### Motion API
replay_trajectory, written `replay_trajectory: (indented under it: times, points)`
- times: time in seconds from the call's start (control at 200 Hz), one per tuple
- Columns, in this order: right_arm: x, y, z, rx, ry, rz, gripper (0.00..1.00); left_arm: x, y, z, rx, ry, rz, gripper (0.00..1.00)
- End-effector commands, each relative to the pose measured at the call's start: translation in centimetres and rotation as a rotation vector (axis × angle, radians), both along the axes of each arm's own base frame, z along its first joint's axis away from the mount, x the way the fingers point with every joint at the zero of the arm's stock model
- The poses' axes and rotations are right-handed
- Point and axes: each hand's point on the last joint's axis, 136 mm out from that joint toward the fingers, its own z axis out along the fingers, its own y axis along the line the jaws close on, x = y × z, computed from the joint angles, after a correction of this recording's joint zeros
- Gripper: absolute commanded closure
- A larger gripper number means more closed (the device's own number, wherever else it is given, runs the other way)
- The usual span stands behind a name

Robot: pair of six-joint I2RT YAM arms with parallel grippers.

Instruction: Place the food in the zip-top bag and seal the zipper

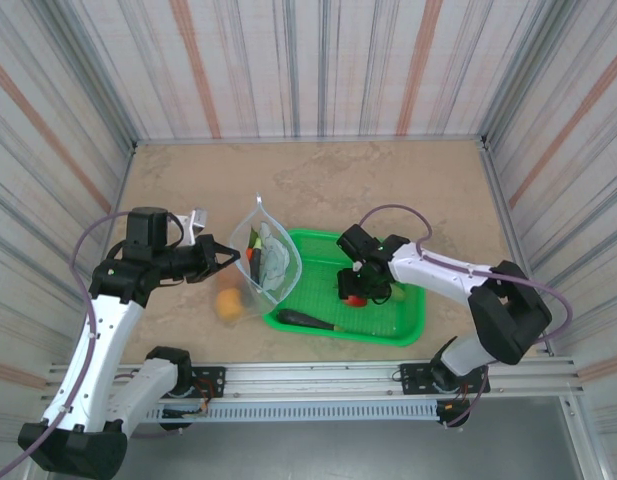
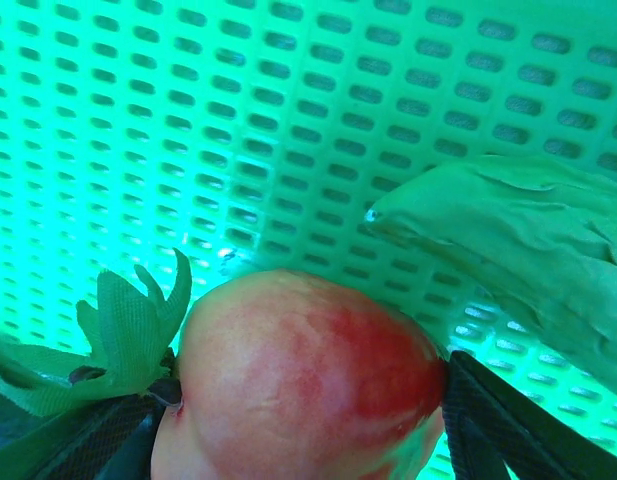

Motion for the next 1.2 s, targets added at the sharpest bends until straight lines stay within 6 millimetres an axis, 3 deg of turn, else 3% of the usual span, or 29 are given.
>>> replay_trajectory:
  times: [0.0, 0.135, 0.306, 0.386, 0.446, 0.696, 0.791, 0.852, 0.957, 1.057, 1.192]
  points:
    - [-0.1, 0.0, 2.8, 0.036, -0.041, 0.009, 0.51, 0.1, -0.2, 0.1, -0.022, -0.004, -0.009, 1.0]
    - [0.6, 0.2, 6.5, 0.08, -0.114, 0.01, 0.51, 0.3, -0.3, 0.2, -0.025, -0.002, -0.012, 1.0]
    - [2.1, 0.9, 13.0, 0.151, -0.254, 0.021, 0.5, 0.4, -0.3, 0.3, -0.027, -0.002, -0.011, 1.0]
    - [2.5, 0.8, 14.4, 0.145, -0.281, 0.036, 0.48, 0.4, -0.3, 0.3, -0.028, -0.001, -0.012, 1.0]
    - [2.3, 0.9, 13.8, 0.119, -0.26, 0.077, 0.44, 0.3, -0.3, 0.3, -0.028, -0.001, -0.01, 1.0]
    - [0.7, 0.8, 7.9, 0.01, -0.119, 0.151, 0.27, 0.0, -0.3, 0.1, -0.027, 0.006, -0.01, 1.0]
    - [0.9, 0.0, 6.5, -0.01, -0.102, 0.02, 0.24, -0.1, -0.2, -0.1, -0.024, 0.009, -0.01, 1.0]
    - [1.0, -1.2, 5.8, -0.032, -0.068, -0.187, 0.22, 0.0, -0.2, -0.1, -0.025, 0.01, -0.009, 1.0]
    - [0.4, -1.2, 5.4, -0.006, 0.003, -0.432, 0.19, 0.1, -0.3, -0.3, -0.029, 0.015, -0.007, 1.0]
    - [0.6, -0.5, 5.7, 0.027, -0.009, -0.535, 0.0, 0.2, -0.3, -0.4, -0.034, 0.019, -0.006, 1.0]
    - [0.9, -0.6, 4.7, 0.035, -0.005, -0.62, 0.0, 0.2, -0.3, -0.3, -0.032, 0.011, -0.006, 1.0]
